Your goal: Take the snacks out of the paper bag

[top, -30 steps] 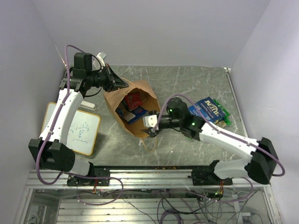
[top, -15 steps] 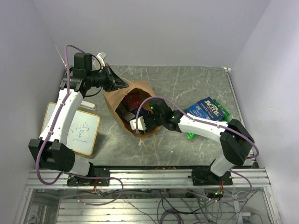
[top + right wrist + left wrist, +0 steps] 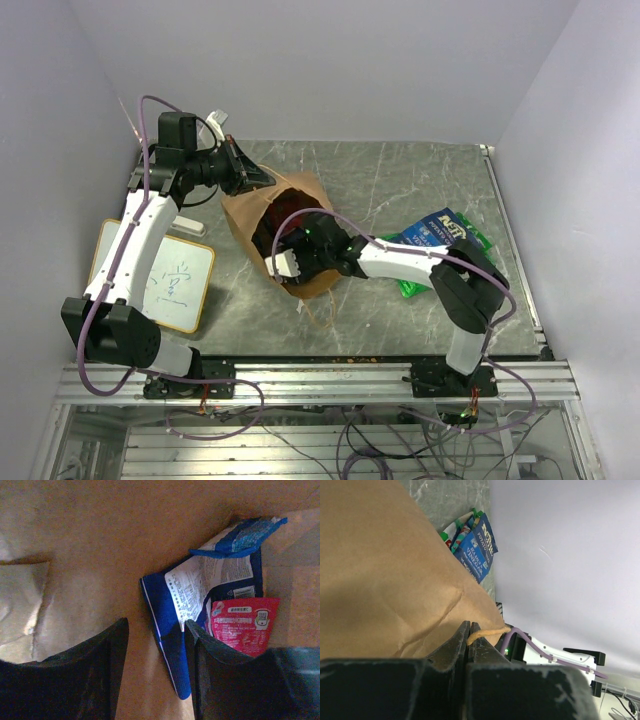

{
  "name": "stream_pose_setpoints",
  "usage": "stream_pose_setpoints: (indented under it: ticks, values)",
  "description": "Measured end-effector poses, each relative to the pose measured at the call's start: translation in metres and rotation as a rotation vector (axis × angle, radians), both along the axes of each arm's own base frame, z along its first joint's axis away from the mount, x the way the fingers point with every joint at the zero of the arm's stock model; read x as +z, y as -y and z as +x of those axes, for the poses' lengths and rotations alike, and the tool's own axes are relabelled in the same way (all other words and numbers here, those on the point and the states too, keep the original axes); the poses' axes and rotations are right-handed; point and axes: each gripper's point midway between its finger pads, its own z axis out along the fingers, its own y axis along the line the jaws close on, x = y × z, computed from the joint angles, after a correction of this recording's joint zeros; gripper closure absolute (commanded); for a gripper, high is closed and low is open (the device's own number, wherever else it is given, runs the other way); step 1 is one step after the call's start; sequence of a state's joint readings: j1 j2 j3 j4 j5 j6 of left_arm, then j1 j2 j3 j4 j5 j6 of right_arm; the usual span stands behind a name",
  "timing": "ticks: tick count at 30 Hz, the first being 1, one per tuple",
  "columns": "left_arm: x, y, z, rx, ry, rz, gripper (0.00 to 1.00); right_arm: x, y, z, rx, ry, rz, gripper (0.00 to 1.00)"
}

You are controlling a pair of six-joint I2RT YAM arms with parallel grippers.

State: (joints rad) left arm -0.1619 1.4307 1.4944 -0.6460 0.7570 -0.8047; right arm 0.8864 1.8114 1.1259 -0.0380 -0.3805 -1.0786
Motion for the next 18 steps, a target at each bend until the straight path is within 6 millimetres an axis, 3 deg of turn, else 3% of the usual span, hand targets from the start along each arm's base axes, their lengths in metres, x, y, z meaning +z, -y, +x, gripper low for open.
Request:
stream_pose_setpoints:
  ticks: [13,18]
  values:
    - [-0.002,0.012,-0.01,-0.054,0.001,0.012,0.93,-0.023,-0.013,0.036,-0.088,0.053,0.007,0.48]
    - [-0.003,0.023,-0.013,-0.093,0.001,0.021,0.93,-0.03,-0.019,0.06,-0.167,0.088,0.025,0.66]
